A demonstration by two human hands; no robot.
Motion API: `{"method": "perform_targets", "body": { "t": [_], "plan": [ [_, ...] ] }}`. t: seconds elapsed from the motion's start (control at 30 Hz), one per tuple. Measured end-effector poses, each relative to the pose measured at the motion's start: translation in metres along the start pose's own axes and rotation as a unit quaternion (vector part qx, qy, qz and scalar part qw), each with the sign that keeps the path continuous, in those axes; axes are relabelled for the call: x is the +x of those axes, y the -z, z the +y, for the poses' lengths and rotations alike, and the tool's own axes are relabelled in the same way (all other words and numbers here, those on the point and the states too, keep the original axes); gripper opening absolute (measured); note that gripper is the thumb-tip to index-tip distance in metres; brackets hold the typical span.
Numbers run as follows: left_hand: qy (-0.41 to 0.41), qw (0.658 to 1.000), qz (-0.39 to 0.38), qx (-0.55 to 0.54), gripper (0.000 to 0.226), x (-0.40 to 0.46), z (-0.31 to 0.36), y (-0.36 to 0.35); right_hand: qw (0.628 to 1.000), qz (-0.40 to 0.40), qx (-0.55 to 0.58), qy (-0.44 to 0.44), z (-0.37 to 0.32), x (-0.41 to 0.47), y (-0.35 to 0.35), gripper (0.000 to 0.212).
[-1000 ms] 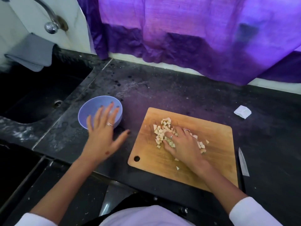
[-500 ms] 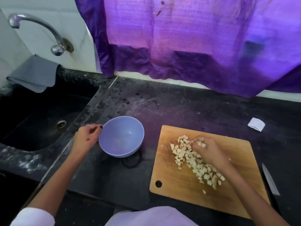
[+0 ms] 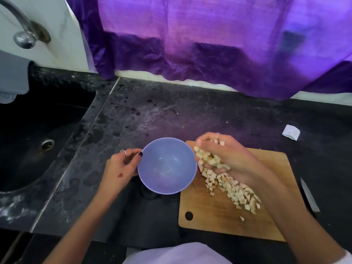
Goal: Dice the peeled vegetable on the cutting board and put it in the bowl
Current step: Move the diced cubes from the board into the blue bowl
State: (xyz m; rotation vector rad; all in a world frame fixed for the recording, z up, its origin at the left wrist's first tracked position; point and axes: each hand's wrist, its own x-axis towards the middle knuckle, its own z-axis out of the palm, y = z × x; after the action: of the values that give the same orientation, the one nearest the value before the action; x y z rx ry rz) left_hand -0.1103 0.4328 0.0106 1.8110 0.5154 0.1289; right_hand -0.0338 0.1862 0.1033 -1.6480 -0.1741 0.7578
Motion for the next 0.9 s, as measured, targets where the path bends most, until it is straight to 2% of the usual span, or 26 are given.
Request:
{"method": "perform_targets", "body": {
  "t": [0.13, 0.33, 0.5, 0.57, 0.63, 0.73, 0.83, 0.9],
  "plan": [
    [0.002, 1.0, -0.002, -0.02, 0.018, -0.003, -0.003, 0.002, 0.992, -0.011, -0.125, -0.034, 0.001, 0.039, -0.043, 0.012],
    [0.008, 1.0, -0.001, -0.025, 0.018, -0.005, -0.006, 0.001, 0.943, 0.005, -0.324, -0.07, 0.02, 0.083, -0.079, 0.034],
    [0.015, 0.999, 0.006, -0.031, 0.018, -0.007, -0.005, -0.001, 0.926, -0.037, -0.353, -0.131, 0.011, 0.089, -0.078, 0.034],
    [0.014, 1.0, 0.008, -0.022, 0.018, -0.009, -0.003, -0.001, 0.938, -0.036, -0.314, -0.138, 0.007, 0.09, -0.074, 0.025],
    [0.015, 1.0, 0.005, -0.013, 0.017, -0.009, -0.002, -0.001, 0.943, -0.032, -0.298, -0.144, 0.001, 0.091, -0.07, 0.024],
    [0.019, 1.0, 0.008, 0.01, 0.017, -0.01, 0.001, 0.0, 0.913, -0.039, -0.392, -0.105, -0.003, 0.089, -0.067, 0.021],
    [0.019, 0.999, 0.014, 0.039, 0.028, -0.012, 0.002, -0.001, 0.884, -0.004, -0.468, 0.014, 0.002, 0.082, -0.074, 0.017],
    [0.022, 0.998, 0.025, 0.055, 0.028, -0.015, 0.005, -0.005, 0.843, -0.045, -0.53, 0.076, 0.008, 0.075, -0.079, 0.011]
  ]
}}
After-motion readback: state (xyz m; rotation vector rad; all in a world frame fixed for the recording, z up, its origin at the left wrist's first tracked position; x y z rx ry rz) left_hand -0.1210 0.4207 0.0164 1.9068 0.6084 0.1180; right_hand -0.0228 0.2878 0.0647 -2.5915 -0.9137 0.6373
